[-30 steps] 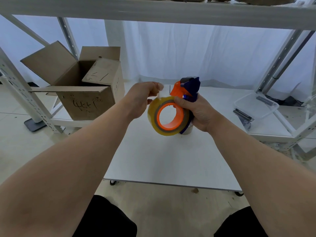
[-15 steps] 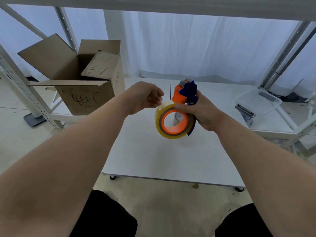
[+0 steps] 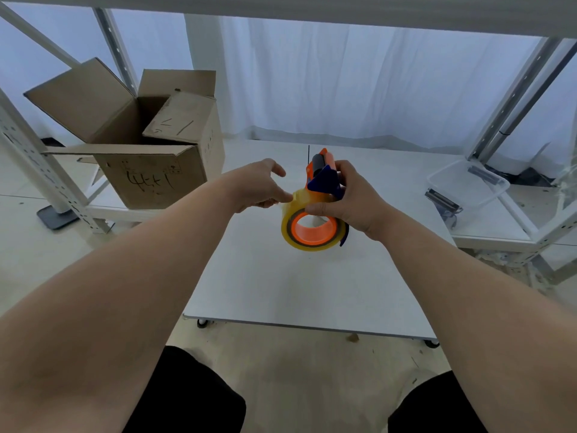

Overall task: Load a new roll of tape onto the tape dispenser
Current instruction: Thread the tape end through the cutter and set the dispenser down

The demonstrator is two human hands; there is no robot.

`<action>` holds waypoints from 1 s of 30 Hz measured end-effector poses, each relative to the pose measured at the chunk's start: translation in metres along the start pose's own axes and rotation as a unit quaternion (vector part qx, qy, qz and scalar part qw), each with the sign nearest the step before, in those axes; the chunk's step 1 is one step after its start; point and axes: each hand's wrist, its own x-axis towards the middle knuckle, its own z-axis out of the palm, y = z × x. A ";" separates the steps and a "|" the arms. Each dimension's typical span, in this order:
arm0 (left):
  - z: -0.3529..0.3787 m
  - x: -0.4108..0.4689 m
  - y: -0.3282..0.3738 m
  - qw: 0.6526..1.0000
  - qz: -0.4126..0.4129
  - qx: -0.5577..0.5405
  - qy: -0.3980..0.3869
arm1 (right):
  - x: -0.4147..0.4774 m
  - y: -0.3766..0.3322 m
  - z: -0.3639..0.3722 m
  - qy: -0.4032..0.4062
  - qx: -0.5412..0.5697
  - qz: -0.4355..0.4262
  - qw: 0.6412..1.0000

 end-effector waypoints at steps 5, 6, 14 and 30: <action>0.000 0.001 -0.004 0.998 -0.026 0.056 0.003 | -0.002 -0.001 -0.001 0.014 -0.069 -0.039 0.997; -0.001 0.001 -0.004 0.998 -0.023 0.055 0.002 | -0.002 -0.001 -0.001 0.014 -0.074 -0.044 0.996; -0.004 -0.003 0.001 0.995 0.037 0.047 0.079 | -0.005 0.007 -0.010 0.002 -0.018 -0.022 1.000; 0.007 -0.013 0.026 0.970 0.140 0.178 0.090 | -0.005 0.004 -0.002 -0.003 -0.049 -0.040 0.998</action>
